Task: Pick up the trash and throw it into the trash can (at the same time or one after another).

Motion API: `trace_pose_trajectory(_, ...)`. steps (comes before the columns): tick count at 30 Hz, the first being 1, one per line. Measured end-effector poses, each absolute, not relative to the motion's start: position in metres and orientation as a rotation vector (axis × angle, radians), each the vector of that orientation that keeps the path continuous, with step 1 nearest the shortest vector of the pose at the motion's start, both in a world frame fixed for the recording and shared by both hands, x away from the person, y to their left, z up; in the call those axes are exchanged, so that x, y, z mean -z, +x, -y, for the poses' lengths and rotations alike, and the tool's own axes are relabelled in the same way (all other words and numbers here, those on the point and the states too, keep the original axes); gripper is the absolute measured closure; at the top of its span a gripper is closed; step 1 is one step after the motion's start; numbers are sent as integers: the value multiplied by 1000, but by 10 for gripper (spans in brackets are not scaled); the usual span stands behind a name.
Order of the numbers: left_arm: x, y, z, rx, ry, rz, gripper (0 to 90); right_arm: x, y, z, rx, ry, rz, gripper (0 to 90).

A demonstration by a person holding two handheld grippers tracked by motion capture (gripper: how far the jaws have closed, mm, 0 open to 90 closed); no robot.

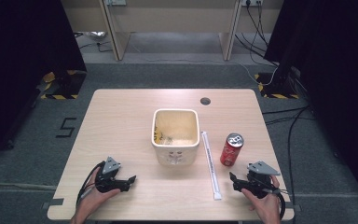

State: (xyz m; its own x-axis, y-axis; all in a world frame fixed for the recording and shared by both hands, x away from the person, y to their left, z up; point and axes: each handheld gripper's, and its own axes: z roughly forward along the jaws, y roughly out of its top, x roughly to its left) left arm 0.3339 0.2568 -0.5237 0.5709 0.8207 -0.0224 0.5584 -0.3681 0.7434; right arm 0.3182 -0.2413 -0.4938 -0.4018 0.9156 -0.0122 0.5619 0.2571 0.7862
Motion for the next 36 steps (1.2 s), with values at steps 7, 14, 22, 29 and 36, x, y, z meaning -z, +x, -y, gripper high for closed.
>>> trace_pose_trajectory(7, 524, 334, -257, -461, 2076, -1098, 136, 480, 319, 236, -1017, 1301, -2043, 152)
trace_pose_trajectory(14, 524, 334, -257, -461, 2076, -1098, 136, 473, 322, 232, -1029, 1282, -2038, 152)
trace_pose_trajectory(22, 524, 334, -257, -461, 2076, -1098, 136, 460, 331, 227, -1038, 1265, -2029, 152)
trace_pose_trajectory(29, 524, 334, -257, -462, 2076, -1098, 136, 450, 340, 220, -1052, 1239, -2020, 152)
trace_pose_trajectory(36, 524, 334, -257, -461, 2075, -1098, 136, 448, 347, 216, -1051, 1235, -2024, 152)
